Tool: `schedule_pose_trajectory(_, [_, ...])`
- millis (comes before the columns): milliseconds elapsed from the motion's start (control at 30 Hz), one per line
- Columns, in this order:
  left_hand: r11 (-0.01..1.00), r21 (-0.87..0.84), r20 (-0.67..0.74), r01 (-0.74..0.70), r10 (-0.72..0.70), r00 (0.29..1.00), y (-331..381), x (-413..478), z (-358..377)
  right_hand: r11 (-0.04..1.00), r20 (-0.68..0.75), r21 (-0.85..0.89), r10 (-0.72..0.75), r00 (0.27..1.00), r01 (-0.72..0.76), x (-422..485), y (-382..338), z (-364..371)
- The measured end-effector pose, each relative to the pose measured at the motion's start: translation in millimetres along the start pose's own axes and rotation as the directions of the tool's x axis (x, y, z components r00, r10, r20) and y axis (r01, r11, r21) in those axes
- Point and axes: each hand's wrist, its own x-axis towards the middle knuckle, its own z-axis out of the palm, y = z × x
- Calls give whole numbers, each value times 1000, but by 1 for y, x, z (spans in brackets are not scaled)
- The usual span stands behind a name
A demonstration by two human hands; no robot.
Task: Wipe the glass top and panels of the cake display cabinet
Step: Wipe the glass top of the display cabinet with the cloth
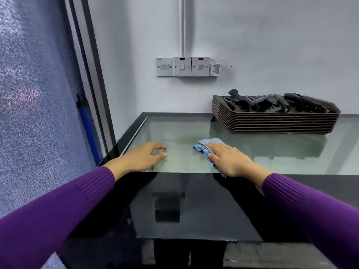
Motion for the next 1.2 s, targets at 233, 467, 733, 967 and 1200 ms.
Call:
schedule_pose_trajectory(233, [959, 123, -155, 257, -237, 959, -62, 93, -22, 1000, -88, -10, 13, 996, -14, 139, 22, 3])
schedule_pose_trajectory(467, [911, 105, -216, 398, -370, 904, -87, 145, -29, 993, -92, 27, 115, 989, -113, 265, 36, -1])
schedule_pose_trajectory(733, [870, 55, -209, 490, -470, 857, -94, 152, -27, 998, -16, 19, -58, 998, 58, 276, 14, 6])
schedule_pose_trajectory(967, [851, 126, -190, 510, -484, 854, -92, 151, -26, 998, -13, -17, -61, 998, 61, 229, 51, 0])
schedule_pose_trajectory(1200, [852, 136, -231, 505, -469, 853, -97, 155, -21, 997, -32, -3, 79, 996, -79, 338, -15, 13])
